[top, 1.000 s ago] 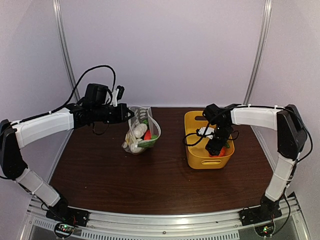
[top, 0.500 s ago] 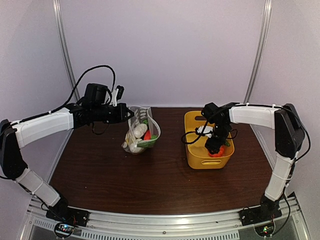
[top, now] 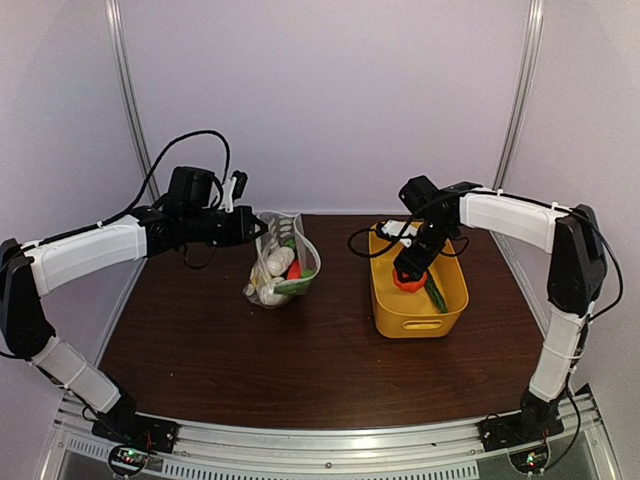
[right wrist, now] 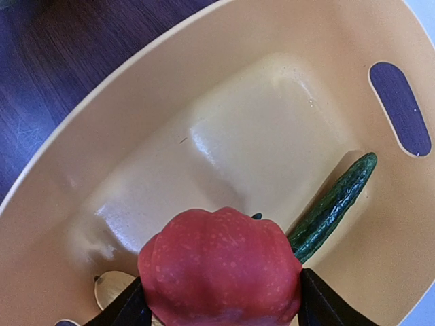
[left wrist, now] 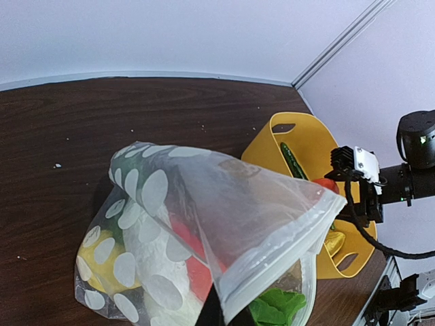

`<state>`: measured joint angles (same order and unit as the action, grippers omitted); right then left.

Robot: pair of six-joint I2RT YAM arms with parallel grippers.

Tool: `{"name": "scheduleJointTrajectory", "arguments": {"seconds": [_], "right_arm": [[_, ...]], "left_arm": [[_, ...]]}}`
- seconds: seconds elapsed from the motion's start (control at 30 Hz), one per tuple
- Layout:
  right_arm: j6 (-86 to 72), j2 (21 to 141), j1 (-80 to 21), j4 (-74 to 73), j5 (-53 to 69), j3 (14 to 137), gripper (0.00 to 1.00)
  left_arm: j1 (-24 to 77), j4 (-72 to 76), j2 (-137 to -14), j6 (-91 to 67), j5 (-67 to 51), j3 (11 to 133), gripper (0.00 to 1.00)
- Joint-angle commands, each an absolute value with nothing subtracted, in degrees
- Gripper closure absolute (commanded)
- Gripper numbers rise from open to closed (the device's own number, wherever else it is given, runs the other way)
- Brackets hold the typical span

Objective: Place the food in the zip-top bag and seal the zipper
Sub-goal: Pick up the fake vegetable from the bin, then place the fake vegetable in the zipper food storage bag.

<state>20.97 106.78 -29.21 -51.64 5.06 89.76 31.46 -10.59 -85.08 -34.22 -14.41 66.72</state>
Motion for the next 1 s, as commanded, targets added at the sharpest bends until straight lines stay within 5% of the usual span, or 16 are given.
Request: {"name": "scheduleJointTrajectory", "arguments": {"seconds": [0.0, 0.43, 0.97], "right_arm": [[20.1, 106.7, -28.9, -52.0, 7.2, 91.2, 0.5], [21.9, 94.5, -28.9, -52.4, 18.0, 95.1, 0.5], [23.7, 101.5, -38.3, -57.0, 26.8, 114.2, 0.51]], "left_arm": [[30.8, -8.1, -85.0, -34.6, -15.3, 65.9, 1.0], [30.2, -7.5, -86.4, -34.6, -17.3, 66.1, 1.0], [29.3, -4.1, -86.0, -31.6, -22.2, 66.2, 1.0]]}}
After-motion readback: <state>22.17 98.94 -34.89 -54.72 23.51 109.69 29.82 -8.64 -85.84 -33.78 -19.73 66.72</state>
